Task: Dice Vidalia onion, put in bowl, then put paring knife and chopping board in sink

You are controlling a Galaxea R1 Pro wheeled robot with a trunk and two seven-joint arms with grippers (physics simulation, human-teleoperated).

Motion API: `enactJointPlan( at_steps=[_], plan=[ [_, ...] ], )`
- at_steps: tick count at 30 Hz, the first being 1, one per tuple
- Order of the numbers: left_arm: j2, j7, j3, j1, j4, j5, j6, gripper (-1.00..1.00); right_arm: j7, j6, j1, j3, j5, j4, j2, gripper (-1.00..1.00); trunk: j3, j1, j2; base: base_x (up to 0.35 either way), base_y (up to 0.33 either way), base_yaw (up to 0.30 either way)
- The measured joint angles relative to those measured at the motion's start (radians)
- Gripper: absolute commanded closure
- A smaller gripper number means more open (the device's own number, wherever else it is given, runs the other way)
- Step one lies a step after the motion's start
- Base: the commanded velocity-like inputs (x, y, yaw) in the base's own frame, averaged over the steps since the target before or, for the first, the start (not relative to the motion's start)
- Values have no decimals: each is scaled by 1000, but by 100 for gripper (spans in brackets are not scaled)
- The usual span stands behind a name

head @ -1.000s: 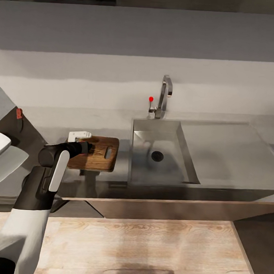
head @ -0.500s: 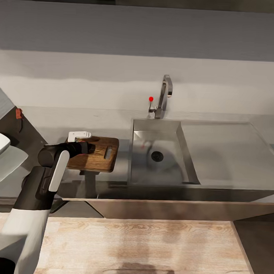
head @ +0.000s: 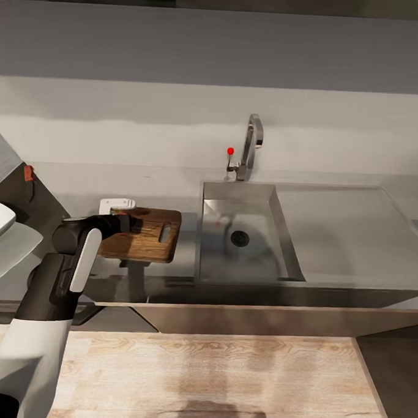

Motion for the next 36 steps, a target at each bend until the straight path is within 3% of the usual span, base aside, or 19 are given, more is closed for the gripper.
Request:
enactJointPlan(
  at_steps=[14, 15, 27, 36],
  plan=[
    [1, 0, -3, 0, 0, 0, -1, 100, 0, 0, 0, 0, 0, 0, 0, -100, 0, 0, 0, 0, 0, 0],
    [1, 0, -3, 0, 0, 0, -1, -100, 0, 0, 0, 0, 0, 0, 0, -100, 0, 0, 0, 0, 0, 0],
    [2, 0, -3, 0, -1, 0, -2, -100, 0, 0, 0, -1, 0, 0, 0, -100, 0, 0, 0, 0, 0, 0],
    [22, 0, 2, 0, -16, 0, 0, -100, 0, 0, 0, -2, 0, 0, 0, -100, 0, 0, 0, 0, 0, 0]
  ],
)
